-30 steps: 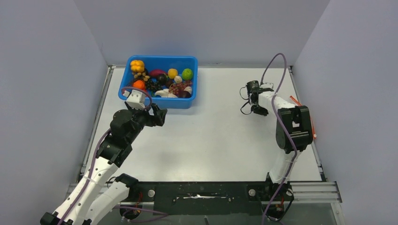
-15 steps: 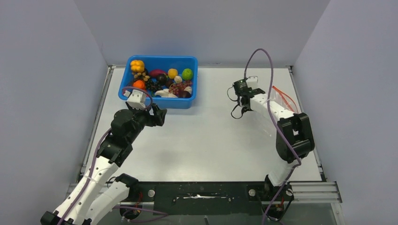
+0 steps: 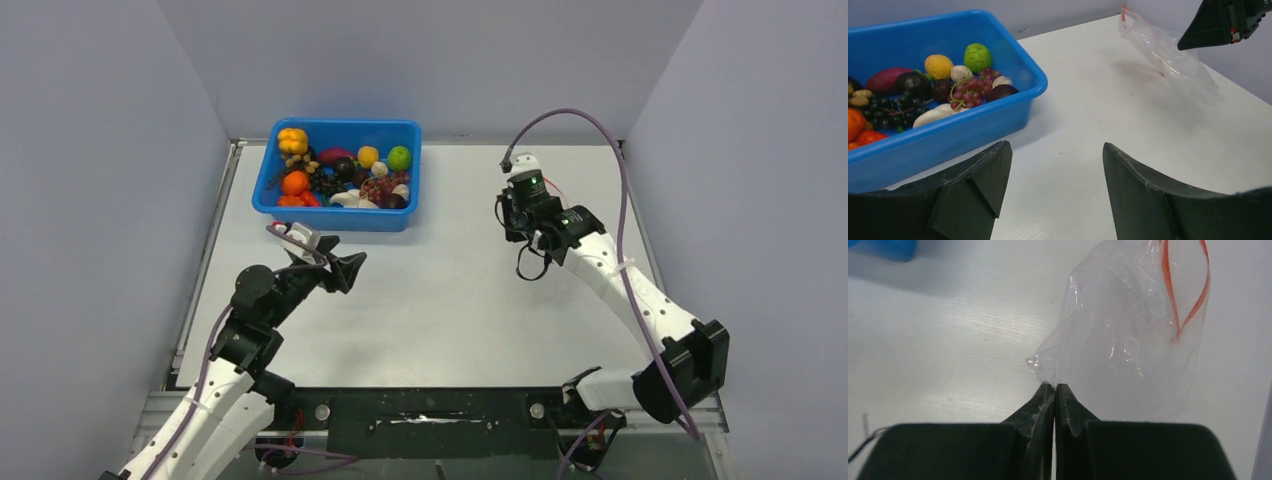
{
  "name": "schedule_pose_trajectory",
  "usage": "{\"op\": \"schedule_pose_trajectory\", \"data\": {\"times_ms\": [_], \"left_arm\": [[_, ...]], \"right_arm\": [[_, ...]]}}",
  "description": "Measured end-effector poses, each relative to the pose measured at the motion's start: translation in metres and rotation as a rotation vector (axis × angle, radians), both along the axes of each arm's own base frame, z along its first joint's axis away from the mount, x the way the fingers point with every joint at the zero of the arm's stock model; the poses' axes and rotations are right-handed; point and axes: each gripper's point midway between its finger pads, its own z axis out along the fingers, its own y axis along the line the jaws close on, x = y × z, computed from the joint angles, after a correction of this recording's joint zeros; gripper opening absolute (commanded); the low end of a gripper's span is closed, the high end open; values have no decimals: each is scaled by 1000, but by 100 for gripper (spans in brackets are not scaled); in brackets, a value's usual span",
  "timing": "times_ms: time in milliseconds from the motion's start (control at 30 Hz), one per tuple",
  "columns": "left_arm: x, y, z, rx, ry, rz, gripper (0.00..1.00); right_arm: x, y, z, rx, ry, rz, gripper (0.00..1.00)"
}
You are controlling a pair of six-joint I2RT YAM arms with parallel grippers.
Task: Place the food in the zip-top bag and seal the zipper
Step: Pick up the zipper food storage bag at the center of the board.
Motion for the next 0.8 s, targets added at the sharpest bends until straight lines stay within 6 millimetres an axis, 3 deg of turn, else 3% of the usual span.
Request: {"op": "schedule_pose_trajectory", "data": {"times_ms": [133,400,667,800], "left_arm": [[-5,-8,13,48,-109,-75,67],[-16,-30,24,209,-256,-268,70],[-21,-44,30,208,-287,-361,73],[-18,-50,19,192,-232,-386,73]], "right_arm": [[-26,27,16,116,17,162,0],[-98,80,54,398,71,566,0],[-153,103,86,565,67,849,0],[-173,108,105,631,25,954,0]]}}
